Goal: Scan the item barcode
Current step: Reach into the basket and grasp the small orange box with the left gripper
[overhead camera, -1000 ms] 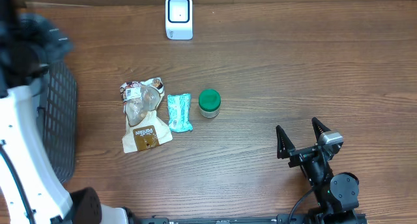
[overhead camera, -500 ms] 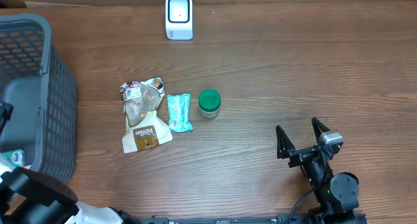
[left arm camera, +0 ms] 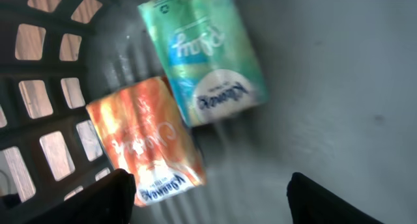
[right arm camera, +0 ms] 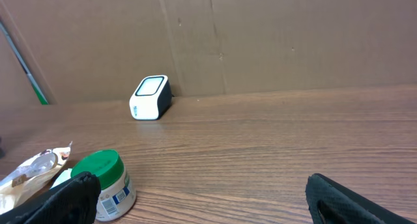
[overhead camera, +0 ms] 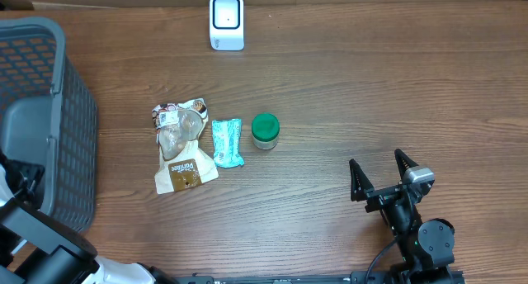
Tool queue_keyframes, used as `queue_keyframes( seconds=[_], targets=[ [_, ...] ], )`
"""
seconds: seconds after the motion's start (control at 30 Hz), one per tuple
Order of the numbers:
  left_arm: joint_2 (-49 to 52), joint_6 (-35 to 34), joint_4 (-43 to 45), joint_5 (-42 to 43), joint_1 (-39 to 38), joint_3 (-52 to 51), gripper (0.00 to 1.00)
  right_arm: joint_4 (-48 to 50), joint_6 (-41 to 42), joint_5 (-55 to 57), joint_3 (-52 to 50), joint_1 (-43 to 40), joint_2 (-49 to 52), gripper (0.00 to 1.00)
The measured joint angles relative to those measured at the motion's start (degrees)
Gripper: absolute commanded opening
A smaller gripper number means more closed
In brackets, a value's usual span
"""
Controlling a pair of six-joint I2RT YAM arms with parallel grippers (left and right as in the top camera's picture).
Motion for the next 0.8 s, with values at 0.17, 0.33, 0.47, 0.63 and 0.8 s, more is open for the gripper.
queue_keyframes(
  seconds=[0.17,0.33,0.47,0.63,0.8],
  targets=[
    [2.47,0.00,2.19,-2.86,0.00,-2.32,0.76,0.02,0.00,0.00,0.00,0.02,0.00,1.00],
    [6.84,0.44,2.93,-4.24,0.00,-2.51,0.46,0.02,0.00,0.00,0.00,0.00,0.00,1.00],
    [7.21,0.96,2.99,-6.05,0.02,-2.51,0.04,0.02,-0.02,-0.02,0.00,0.00,0.00,1.00],
    [7.10,1.07,2.34,-6.23,-0.04,-2.19,0.04,0.00,0.00,-0.02,0.00,0.02,0.00,1.00],
    [7.13,1.05,-3.78,-1.66,-0.07,1.20,0.04,0.02,0.02,-0.02,0.00,0.00,0.00,1.00]
  ],
)
